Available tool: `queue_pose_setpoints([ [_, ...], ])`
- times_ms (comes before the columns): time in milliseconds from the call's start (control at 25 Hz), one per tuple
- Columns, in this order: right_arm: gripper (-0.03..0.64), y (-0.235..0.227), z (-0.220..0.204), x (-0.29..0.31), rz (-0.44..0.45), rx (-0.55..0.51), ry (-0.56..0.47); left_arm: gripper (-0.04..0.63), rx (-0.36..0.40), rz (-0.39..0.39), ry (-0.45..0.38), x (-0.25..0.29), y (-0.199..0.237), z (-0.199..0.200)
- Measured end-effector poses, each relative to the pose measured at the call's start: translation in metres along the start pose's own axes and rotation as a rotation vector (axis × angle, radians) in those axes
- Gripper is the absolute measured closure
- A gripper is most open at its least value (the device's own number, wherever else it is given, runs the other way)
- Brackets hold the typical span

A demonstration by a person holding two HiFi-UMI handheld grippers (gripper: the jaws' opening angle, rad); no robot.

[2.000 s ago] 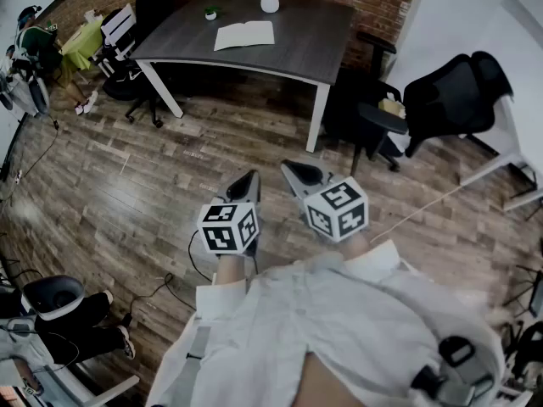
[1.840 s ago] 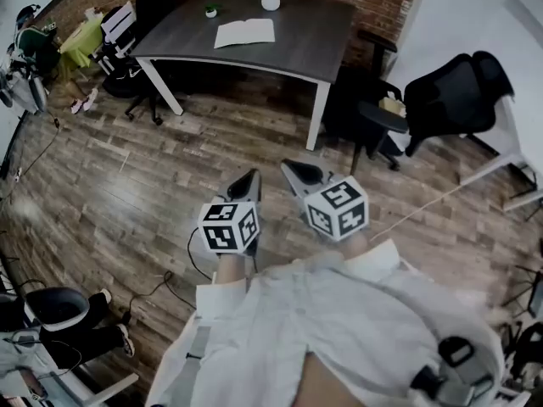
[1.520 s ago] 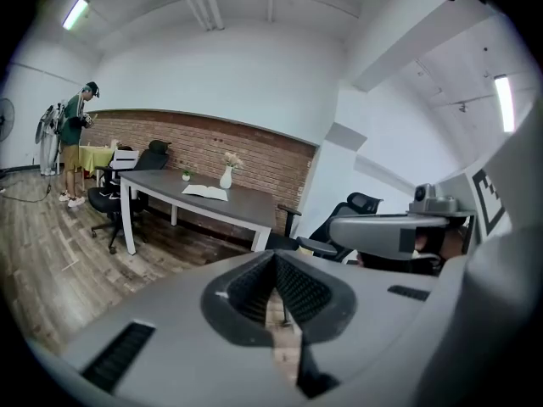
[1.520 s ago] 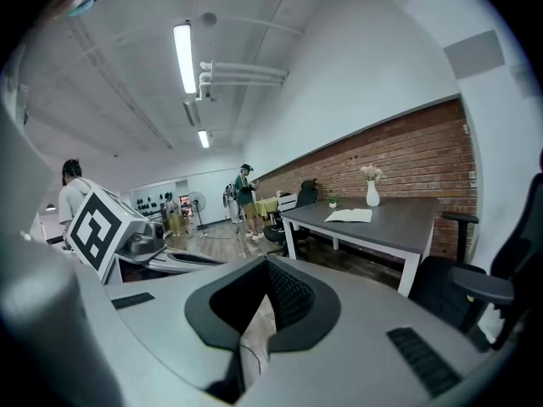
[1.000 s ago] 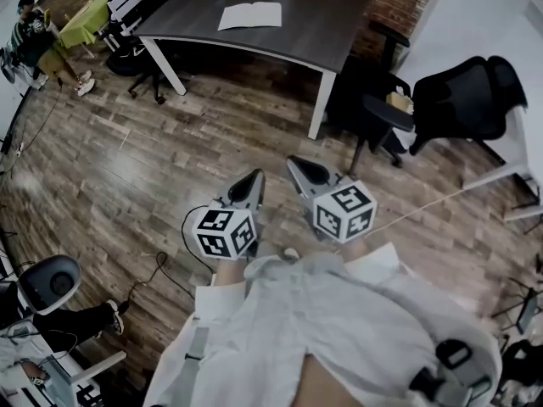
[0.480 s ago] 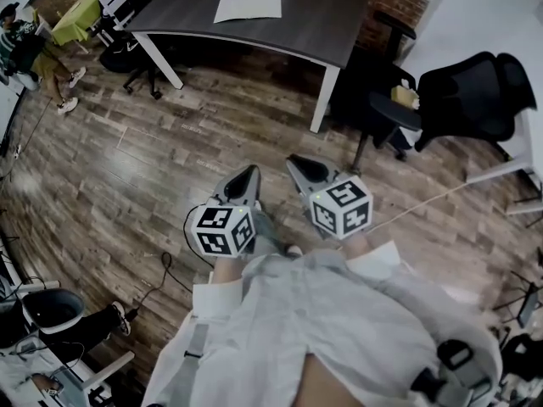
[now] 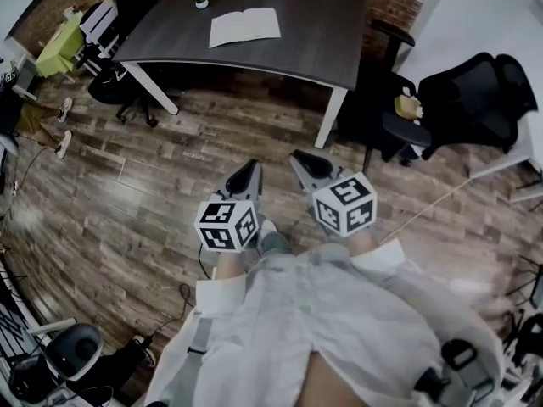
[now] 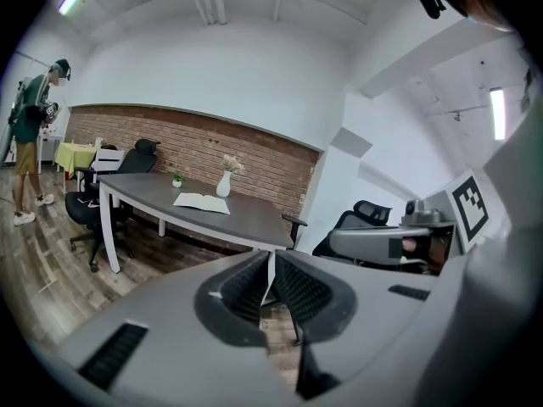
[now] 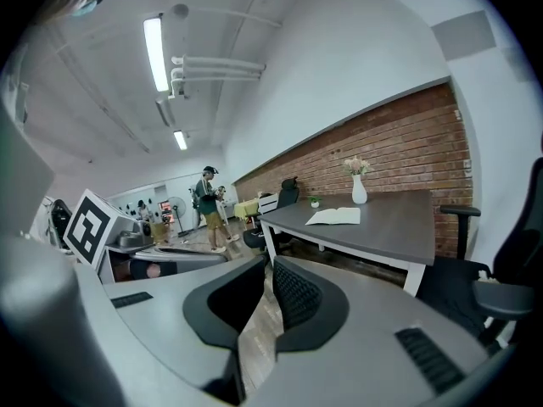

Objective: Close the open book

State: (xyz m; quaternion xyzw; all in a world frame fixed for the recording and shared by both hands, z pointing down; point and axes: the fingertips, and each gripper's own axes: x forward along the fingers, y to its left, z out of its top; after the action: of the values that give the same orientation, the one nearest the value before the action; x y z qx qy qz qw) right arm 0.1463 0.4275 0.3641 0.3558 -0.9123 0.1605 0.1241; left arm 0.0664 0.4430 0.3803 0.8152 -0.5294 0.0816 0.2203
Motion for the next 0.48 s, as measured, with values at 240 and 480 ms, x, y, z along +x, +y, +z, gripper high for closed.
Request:
queue_pose_setpoints([
  [240, 0.552, -0.002, 0.037, 0.063, -0.028, 0.004, -0.043, 0.588, 0.040, -0.008, -0.018, 0.019, 0.063, 0.044],
  [480, 0.529, 0.003, 0.060, 0.114, -0.053, 0.006, -0.063, 0.534, 0.067, -0.010, -0.033, 0.025, 0.115, 0.070],
])
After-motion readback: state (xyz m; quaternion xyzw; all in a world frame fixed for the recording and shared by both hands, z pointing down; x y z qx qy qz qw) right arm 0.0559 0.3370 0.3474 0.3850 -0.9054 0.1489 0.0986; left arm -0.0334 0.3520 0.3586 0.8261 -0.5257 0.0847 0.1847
